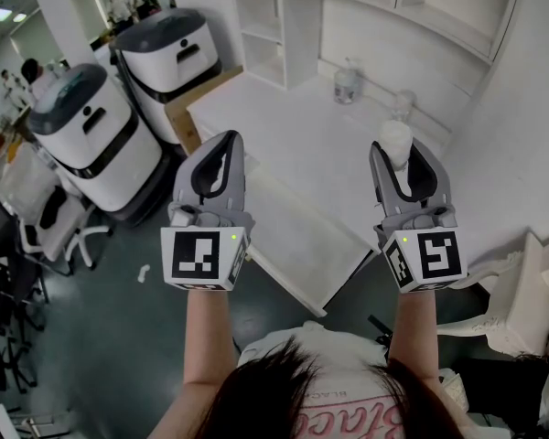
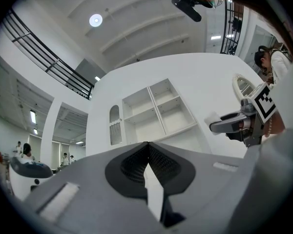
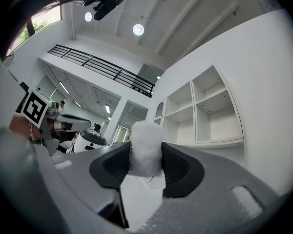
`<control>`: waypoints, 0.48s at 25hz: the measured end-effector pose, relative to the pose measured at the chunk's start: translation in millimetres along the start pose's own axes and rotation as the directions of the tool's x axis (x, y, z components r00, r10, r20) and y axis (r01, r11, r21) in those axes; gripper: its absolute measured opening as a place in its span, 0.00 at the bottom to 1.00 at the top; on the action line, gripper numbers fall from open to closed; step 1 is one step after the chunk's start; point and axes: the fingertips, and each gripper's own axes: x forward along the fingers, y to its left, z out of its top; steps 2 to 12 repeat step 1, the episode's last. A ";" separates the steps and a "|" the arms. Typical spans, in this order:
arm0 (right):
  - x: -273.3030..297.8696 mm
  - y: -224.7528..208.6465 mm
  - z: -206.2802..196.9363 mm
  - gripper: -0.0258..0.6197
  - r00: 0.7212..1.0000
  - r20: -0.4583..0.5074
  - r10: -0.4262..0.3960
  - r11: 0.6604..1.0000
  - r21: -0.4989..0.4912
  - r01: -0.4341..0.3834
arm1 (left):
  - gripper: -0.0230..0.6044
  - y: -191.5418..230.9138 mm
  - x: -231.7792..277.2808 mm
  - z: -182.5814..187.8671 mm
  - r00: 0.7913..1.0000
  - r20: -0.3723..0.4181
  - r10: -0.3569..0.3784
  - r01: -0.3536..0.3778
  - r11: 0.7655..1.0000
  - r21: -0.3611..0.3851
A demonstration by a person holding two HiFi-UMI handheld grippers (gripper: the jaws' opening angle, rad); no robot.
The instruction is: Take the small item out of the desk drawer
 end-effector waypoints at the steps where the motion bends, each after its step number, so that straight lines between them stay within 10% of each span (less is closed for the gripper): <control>1: 0.6 0.0 -0.7 0.30 1.000 -0.002 0.000 1.000 -0.002 0.000 | 0.06 0.5 0.4 -0.6 1.000 0.000 0.001 -0.001 1.000 0.000; 12: 0.6 0.0 -0.7 0.30 1.000 -0.002 0.000 1.000 -0.002 0.000 | 0.06 0.5 0.4 -0.6 1.000 0.000 0.001 -0.001 1.000 0.000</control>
